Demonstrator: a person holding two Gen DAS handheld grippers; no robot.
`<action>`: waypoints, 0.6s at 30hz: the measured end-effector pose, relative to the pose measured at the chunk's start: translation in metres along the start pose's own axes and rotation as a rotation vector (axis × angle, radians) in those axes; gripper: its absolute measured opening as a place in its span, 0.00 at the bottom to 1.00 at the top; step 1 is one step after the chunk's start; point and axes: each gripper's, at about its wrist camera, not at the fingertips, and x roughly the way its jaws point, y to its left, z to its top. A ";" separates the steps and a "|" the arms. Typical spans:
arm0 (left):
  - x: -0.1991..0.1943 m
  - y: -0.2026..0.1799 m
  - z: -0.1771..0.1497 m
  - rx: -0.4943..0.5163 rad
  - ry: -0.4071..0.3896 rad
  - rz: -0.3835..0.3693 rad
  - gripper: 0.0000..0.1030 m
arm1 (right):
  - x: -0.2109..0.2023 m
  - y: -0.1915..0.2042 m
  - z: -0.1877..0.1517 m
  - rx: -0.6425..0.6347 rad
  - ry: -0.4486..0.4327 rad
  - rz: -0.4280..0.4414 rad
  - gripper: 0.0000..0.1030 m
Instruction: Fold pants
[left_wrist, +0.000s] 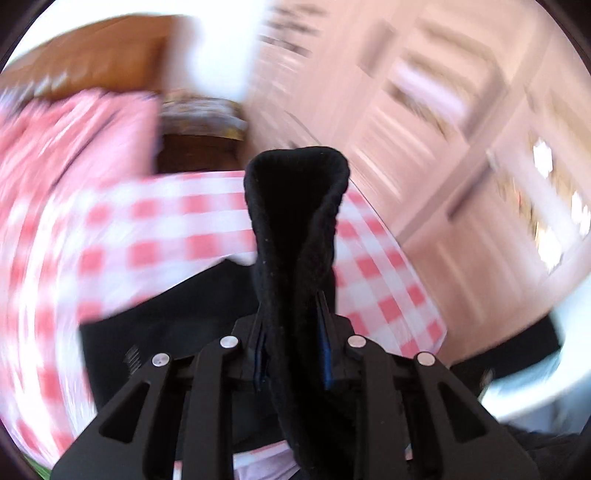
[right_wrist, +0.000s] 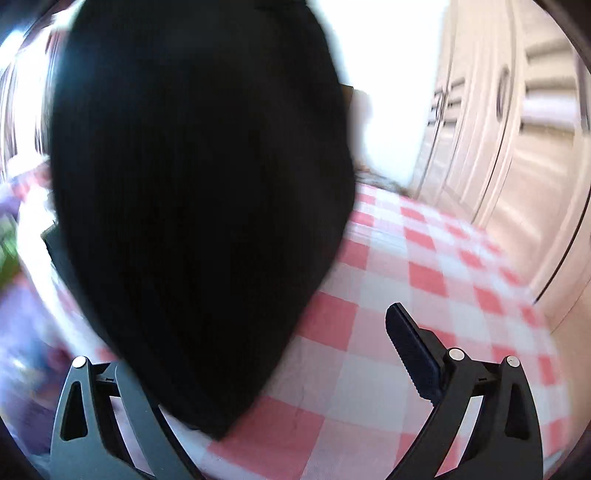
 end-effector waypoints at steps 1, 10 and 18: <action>-0.009 0.039 -0.016 -0.079 -0.027 -0.013 0.21 | 0.006 0.006 -0.001 -0.033 0.011 -0.021 0.94; 0.022 0.259 -0.160 -0.619 -0.171 -0.169 0.02 | 0.007 0.016 -0.006 -0.117 0.010 -0.043 0.95; -0.024 0.206 -0.142 -0.522 -0.272 -0.210 0.72 | 0.001 0.026 -0.007 -0.112 0.012 -0.051 0.95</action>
